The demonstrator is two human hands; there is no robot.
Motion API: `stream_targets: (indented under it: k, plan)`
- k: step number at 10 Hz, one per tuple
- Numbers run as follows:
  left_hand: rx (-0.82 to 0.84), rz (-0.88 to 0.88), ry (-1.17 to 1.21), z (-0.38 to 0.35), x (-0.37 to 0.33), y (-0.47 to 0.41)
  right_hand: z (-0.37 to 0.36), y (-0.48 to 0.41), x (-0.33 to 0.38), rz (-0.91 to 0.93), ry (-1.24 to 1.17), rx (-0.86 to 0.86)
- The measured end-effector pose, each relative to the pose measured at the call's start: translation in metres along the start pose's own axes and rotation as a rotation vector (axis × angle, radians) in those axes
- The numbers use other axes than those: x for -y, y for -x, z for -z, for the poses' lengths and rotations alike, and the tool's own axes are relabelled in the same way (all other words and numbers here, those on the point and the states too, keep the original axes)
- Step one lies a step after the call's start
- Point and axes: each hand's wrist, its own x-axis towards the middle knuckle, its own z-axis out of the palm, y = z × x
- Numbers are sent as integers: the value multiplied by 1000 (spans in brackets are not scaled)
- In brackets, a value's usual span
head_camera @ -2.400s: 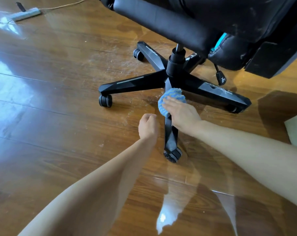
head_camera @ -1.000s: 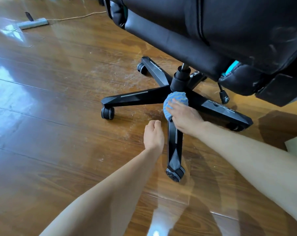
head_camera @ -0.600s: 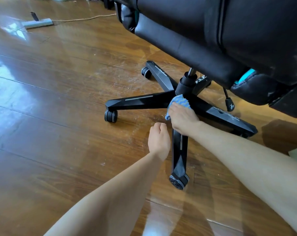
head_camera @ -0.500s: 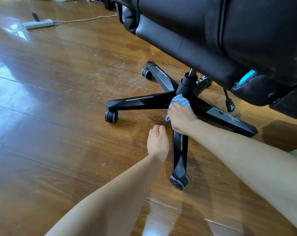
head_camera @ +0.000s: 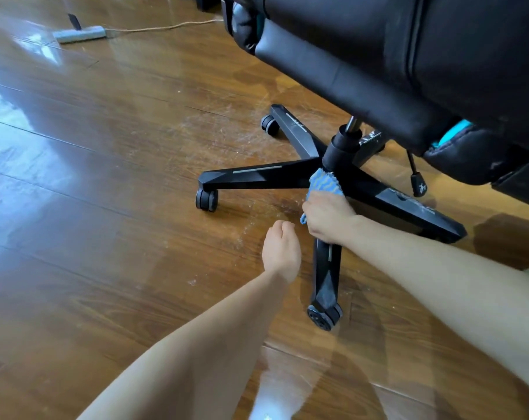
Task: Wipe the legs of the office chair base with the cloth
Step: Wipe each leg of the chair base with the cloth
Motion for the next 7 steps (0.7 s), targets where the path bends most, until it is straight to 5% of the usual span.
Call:
stream_targets:
  k: [2, 5, 7]
  plan:
    - [28, 1, 0, -1, -5, 3, -25, 65, 15, 226, -141, -2]
    - [9, -1, 0, -5, -3, 16, -31, 34, -19, 120, -154, -185]
    - [28, -15, -3, -5, -3, 16, -58, 130, 16, 404, -322, -199]
